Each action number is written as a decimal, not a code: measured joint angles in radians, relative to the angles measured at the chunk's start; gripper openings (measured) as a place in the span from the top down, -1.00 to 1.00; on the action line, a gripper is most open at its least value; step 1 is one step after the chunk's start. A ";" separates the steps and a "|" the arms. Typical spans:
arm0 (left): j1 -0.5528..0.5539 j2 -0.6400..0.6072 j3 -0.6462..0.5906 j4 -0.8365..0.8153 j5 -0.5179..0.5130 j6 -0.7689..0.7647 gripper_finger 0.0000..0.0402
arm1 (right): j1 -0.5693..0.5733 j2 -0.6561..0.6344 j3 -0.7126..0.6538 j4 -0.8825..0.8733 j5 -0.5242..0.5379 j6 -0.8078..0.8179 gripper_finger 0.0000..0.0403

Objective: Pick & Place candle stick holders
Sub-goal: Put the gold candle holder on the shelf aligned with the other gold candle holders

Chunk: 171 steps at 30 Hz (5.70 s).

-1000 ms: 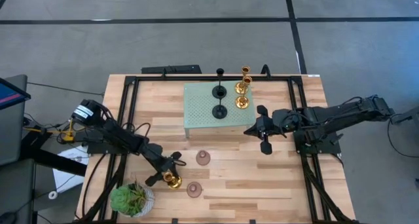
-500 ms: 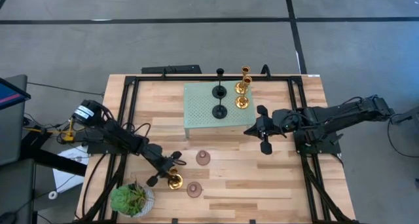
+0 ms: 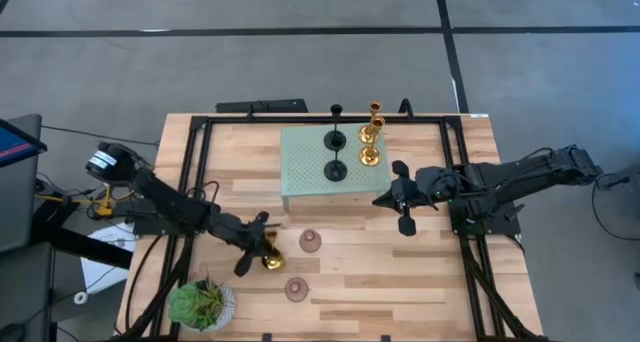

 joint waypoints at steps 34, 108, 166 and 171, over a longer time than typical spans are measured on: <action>0.201 0.140 0.660 -0.492 -0.183 0.260 0.93 | 0.027 -0.464 -0.268 0.064 -0.033 -0.129 1.00; 0.376 0.422 0.967 -0.440 0.038 0.357 0.93 | -0.059 0.184 -0.072 0.640 -0.053 -0.072 0.16; 0.284 0.074 0.711 -0.488 -0.081 0.365 0.96 | -0.308 0.084 -0.203 0.699 -0.032 -0.012 1.00; 0.284 0.074 0.711 -0.483 -0.081 0.364 0.97 | -0.308 0.084 -0.203 0.698 -0.032 -0.018 1.00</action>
